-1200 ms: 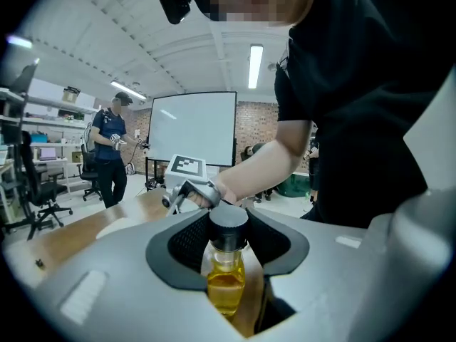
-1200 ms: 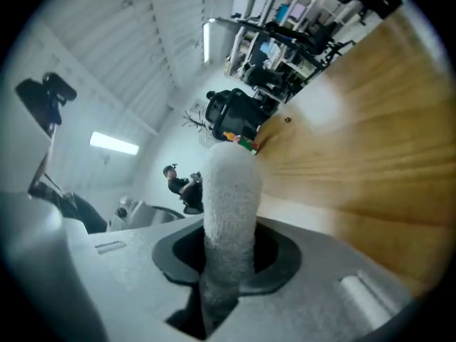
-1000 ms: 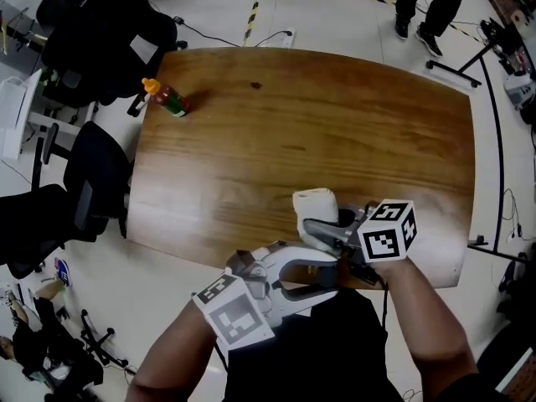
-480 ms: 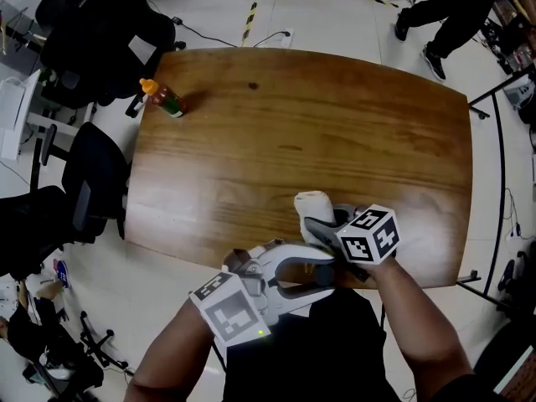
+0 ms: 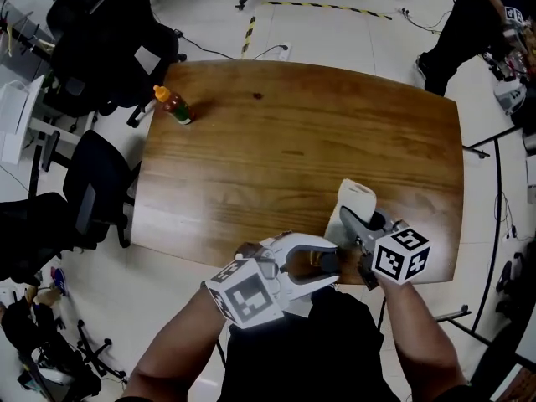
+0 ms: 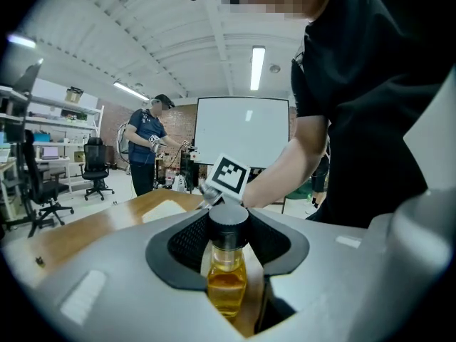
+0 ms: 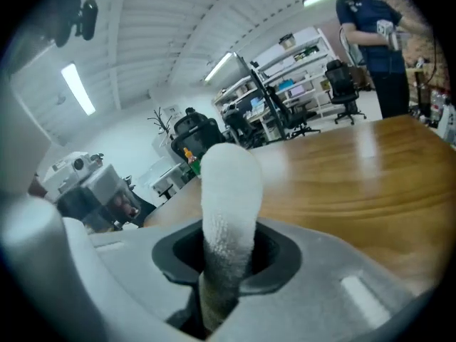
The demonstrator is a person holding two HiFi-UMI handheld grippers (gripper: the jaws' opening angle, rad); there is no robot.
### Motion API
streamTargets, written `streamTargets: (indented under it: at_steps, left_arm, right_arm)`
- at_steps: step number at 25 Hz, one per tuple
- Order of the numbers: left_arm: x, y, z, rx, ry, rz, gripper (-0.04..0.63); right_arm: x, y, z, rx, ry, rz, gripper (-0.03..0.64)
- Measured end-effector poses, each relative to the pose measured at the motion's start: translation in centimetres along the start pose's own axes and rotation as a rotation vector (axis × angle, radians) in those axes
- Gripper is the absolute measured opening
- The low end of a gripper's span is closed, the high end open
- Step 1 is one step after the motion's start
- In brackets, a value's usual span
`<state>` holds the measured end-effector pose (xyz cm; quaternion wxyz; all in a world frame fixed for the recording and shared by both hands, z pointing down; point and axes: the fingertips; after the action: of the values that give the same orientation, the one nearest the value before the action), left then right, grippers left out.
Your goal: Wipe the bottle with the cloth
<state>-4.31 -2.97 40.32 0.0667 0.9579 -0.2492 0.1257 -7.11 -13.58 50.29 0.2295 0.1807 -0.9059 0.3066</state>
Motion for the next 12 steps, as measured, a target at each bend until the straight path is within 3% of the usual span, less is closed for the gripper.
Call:
streamTargets:
  at_steps: [7,12]
  left_arm:
    - [-0.3,0.4,-1.0,0.02,0.031,0.008,0.192]
    - [-1.0,0.4,-2.1,0.071,0.106,-0.054,0.266]
  right_arm:
    - [-7.8,0.3,-0.1,0.063,-0.104,-0.12,0.075]
    - [-11.0,2.5,0.5,0.09,-0.194,-0.184,0.075]
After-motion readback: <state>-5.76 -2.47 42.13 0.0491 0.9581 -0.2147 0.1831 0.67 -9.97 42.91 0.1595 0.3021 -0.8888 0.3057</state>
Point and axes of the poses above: the fingertips, and each gripper's own axes: x forward along the fingers, y to its left, z out of its top, and after that the axes turned 1 degree about -z, right-handed
